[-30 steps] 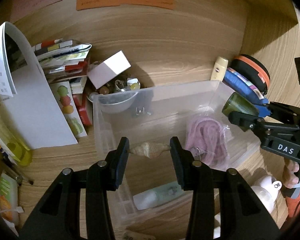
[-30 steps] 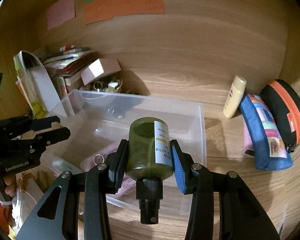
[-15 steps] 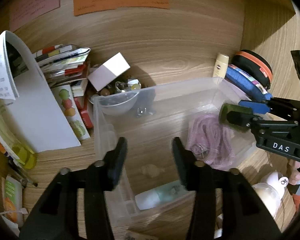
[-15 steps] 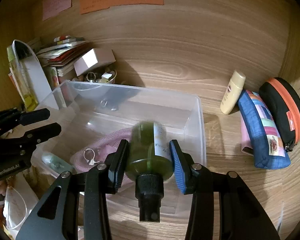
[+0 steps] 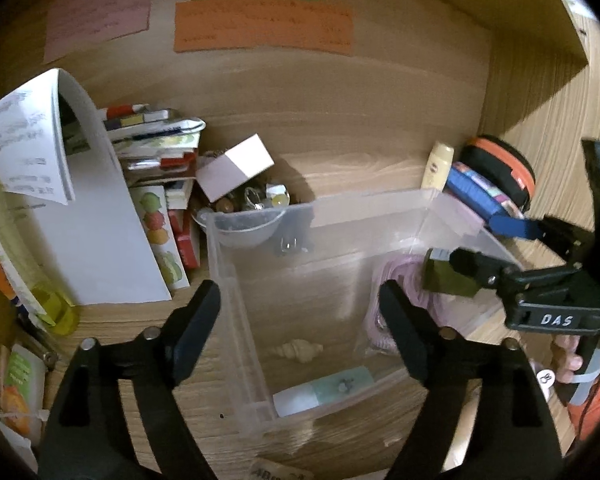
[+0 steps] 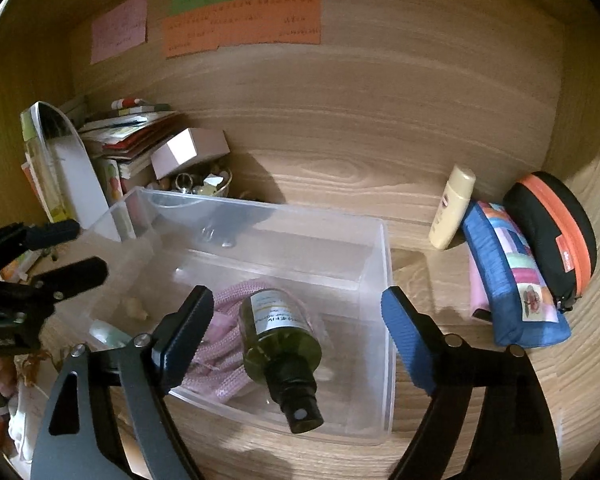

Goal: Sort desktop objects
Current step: 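Lower the seashell and green bottle into the clear box and release both, then move both tools back toward the white pouch and pink container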

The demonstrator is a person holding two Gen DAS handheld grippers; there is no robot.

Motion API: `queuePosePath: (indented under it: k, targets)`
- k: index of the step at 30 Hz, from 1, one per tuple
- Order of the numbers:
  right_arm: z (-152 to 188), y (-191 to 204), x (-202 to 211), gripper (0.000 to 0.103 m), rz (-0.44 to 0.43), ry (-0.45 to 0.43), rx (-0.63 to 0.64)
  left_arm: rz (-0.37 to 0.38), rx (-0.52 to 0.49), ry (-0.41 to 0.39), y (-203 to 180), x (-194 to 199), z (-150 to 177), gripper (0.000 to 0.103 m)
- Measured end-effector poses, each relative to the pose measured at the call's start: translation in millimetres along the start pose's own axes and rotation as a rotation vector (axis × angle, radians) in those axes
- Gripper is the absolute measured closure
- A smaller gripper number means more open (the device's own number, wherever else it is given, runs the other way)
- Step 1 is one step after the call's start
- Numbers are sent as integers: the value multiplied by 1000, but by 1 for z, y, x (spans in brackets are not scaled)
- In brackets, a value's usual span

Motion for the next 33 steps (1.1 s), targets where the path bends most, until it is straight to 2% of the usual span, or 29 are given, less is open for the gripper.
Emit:
queuePosePath:
  k: [6,18,24,28,33]
  targets:
    - [3,-3,-5,16,-18,32,-19,17,54,-28,12,13,-6,10]
    - [3,-4,-6,16,-40,39,-17,32,149,-22,39,34,-5,9]
    - [3,-2,10,16,-48,41,-16,-29,88,-15,41,59,14,9]
    - [5,-6,33,16,-54,17,-31,-31,45,-16,36,81,32,5]
    - [20,-10,61,15,-9,-8,-11,-37,-16,-9,25,99,59,4]
Point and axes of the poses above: each gripper's, at about its wrist camera, not at the fingertips, and x roughly against the way its jaws point, y to its left, z to its underside, the point moved 8 cm from there along -x, roughly the way its jaws point, and after that the axes turned 5 degrees about y, right-handed, at the moved point
